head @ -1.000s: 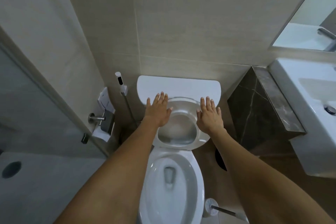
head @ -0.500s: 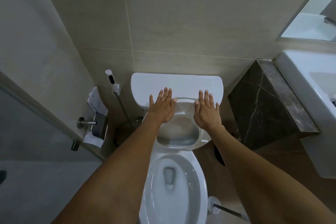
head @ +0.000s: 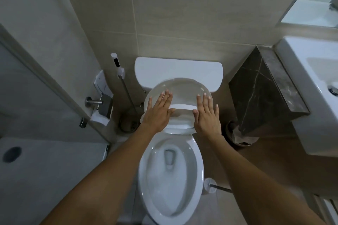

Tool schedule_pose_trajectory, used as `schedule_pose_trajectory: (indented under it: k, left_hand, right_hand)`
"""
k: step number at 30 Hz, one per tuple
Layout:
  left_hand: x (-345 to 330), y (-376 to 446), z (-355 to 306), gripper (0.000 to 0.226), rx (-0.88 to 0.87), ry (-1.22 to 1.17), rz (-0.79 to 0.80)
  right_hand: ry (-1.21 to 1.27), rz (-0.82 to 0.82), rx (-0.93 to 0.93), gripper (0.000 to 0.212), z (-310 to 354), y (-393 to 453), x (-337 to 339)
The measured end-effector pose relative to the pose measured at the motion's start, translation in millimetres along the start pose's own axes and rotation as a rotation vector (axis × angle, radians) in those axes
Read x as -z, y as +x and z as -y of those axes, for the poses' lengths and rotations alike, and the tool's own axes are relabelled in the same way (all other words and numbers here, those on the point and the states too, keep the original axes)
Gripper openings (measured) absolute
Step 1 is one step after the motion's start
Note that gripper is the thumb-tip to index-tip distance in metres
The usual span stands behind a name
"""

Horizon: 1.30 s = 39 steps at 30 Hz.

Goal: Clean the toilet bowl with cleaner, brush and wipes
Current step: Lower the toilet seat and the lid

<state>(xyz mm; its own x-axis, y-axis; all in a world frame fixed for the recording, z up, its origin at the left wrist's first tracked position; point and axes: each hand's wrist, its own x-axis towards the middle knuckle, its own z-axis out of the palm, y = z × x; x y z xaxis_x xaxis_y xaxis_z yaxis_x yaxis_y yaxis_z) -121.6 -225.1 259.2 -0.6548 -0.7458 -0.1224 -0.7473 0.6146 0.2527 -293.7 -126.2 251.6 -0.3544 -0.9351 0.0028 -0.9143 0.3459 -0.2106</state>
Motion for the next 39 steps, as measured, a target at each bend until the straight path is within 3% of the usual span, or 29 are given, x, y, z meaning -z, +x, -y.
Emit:
schedule_pose_trajectory:
  k: [4,11,14,19,23,28,35,39]
  left_hand:
    - [-11.9,-47.1,-11.9,0.055,0.006,0.038,0.033]
    - [-59.0,-127.9,-24.5,0.057,0.079,-0.113,0.141]
    - [-85.7,-162.2,-28.8,0.055,0.074,-0.101,0.162]
    - [-144.4,-206.8,-24.0,0.059,0.013,0.046,0.195]
    - [-192.1,-226.0,-10.3,0.068,-0.103,0.153,0.25]
    - [-257.5,-245.8,12.1,0.076,-0.278,0.379,0.158]
    - [-332.7,-258.8,19.8,0.079,-0.362,0.56,0.199]
    - [-368.7,-263.4,25.9,0.083,-0.377,0.598,0.12]
  right_hand:
    - [-0.034,0.036,0.079,0.076,-3.5,-48.4,-4.8]
    - [-0.124,0.157,0.201,0.064,-15.8,-128.4,-35.0]
    - [-0.106,0.202,0.259,0.075,-19.1,-165.7,-57.4]
    - [-0.124,0.308,0.351,0.093,-30.4,-215.2,-105.5]
    - [-0.171,0.319,0.402,0.076,-38.9,-244.4,-147.8]
    - [-0.205,0.227,0.492,0.059,-51.0,-273.6,-207.5]
    - [-0.286,0.266,0.547,0.074,-66.9,-294.8,-279.3]
    - [-0.343,0.268,0.502,0.076,-73.3,-306.5,-314.0]
